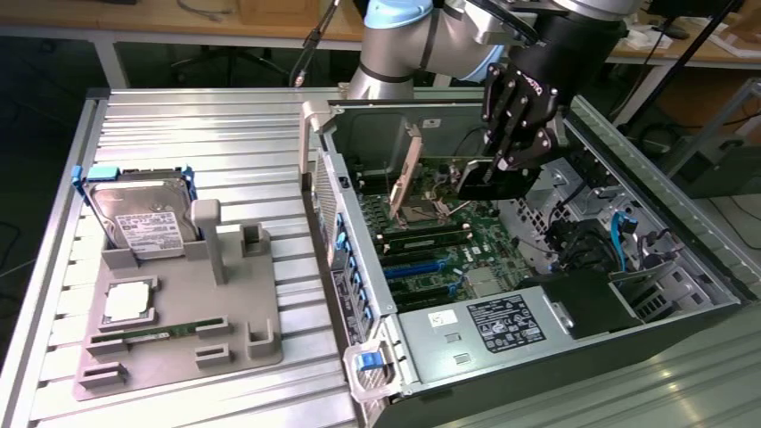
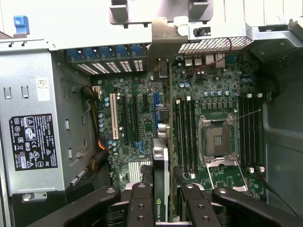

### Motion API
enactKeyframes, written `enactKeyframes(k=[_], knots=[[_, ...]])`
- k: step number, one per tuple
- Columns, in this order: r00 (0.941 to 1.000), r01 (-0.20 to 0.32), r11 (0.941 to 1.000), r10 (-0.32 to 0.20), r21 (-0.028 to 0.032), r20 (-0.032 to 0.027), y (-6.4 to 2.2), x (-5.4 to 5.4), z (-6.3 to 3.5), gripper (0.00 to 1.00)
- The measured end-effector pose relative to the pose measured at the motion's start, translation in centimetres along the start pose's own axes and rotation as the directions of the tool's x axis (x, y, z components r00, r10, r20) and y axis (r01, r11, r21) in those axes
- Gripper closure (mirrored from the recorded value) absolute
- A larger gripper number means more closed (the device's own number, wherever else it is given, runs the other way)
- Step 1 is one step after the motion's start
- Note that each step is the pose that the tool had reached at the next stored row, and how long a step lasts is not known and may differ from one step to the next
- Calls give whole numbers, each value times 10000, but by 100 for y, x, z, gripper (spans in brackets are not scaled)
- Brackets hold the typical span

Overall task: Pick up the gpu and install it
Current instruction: 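Insert the gpu into the slot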

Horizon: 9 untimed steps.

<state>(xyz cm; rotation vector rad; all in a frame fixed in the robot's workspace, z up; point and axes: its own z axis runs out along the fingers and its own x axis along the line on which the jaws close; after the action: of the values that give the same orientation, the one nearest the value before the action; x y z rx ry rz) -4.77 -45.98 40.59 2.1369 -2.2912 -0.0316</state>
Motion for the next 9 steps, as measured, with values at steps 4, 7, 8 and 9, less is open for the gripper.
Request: enactKeyframes(k=[4, 7, 8, 9], knots=[[10000, 0, 10000, 0, 0, 1, 0, 0, 4, 73], [10000, 0, 10000, 0, 0, 1, 0, 0, 12, 73], [10000, 0, 10000, 0, 0, 0, 0, 0, 16, 73], [10000, 0, 10000, 0, 0, 1, 0, 0, 20, 73]])
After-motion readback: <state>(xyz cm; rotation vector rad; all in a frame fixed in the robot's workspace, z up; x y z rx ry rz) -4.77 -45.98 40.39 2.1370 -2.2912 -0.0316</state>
